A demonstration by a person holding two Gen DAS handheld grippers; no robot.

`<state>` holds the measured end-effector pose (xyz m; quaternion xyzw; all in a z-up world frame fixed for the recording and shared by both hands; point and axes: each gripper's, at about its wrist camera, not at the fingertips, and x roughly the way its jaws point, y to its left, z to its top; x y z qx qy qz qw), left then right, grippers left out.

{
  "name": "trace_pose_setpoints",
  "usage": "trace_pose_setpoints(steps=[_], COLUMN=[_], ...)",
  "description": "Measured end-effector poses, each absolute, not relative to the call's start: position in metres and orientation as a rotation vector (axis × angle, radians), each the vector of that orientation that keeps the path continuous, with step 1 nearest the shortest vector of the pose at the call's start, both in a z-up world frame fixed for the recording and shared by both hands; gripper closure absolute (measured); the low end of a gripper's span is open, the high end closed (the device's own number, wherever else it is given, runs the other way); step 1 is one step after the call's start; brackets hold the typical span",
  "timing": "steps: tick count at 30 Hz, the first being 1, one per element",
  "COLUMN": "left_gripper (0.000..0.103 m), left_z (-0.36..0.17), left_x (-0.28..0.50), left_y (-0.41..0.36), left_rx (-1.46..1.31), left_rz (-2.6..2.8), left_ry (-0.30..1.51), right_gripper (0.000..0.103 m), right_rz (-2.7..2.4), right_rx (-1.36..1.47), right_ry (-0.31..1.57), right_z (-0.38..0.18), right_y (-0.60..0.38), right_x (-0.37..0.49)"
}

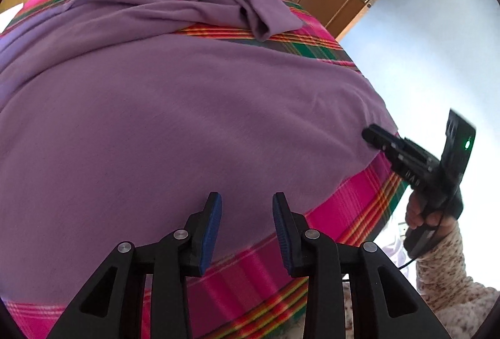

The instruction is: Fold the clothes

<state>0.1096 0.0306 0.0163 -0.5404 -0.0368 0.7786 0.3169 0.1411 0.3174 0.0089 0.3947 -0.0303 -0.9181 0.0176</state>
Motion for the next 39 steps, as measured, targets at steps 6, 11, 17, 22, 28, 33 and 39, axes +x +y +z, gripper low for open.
trace_pose_setpoints(steps=[6, 11, 17, 22, 28, 33, 39], left_gripper=[0.068, 0.068, 0.068, 0.068, 0.068, 0.068, 0.068], left_z=[0.016, 0.018, 0.016, 0.014, 0.015, 0.028, 0.081], left_x=[0.103, 0.1, 0.1, 0.105, 0.105, 0.103, 0.091], left_y=[-0.008, -0.038, -0.06, -0.081, -0.102, -0.124, -0.15], left_rx=[-1.455, -1.465, -1.471, -1.468, -1.47, -1.478, -1.39], left_rz=[2.068, 2.125, 2.159, 2.17, 2.194, 2.3, 2.453], left_ry=[-0.191, -0.225, -0.285, -0.341, -0.382, -0.361, -0.252], right_gripper=[0.076, 0.076, 0.075, 0.075, 0.074, 0.074, 0.074], right_rz=[-2.91, -2.928, -2.872, -2.814, -2.802, -2.814, -2.782], right_rx=[1.203, 1.246, 1.132, 1.18, 1.243, 1.164, 0.958], right_ry=[0.033, 0.06, 0.044, 0.071, 0.088, 0.141, 0.203], right_z=[0.005, 0.013, 0.024, 0.008, 0.012, 0.047, 0.119], right_y=[0.321, 0.325, 0.3, 0.28, 0.285, 0.281, 0.263], right_x=[0.172, 0.174, 0.154, 0.147, 0.156, 0.15, 0.123])
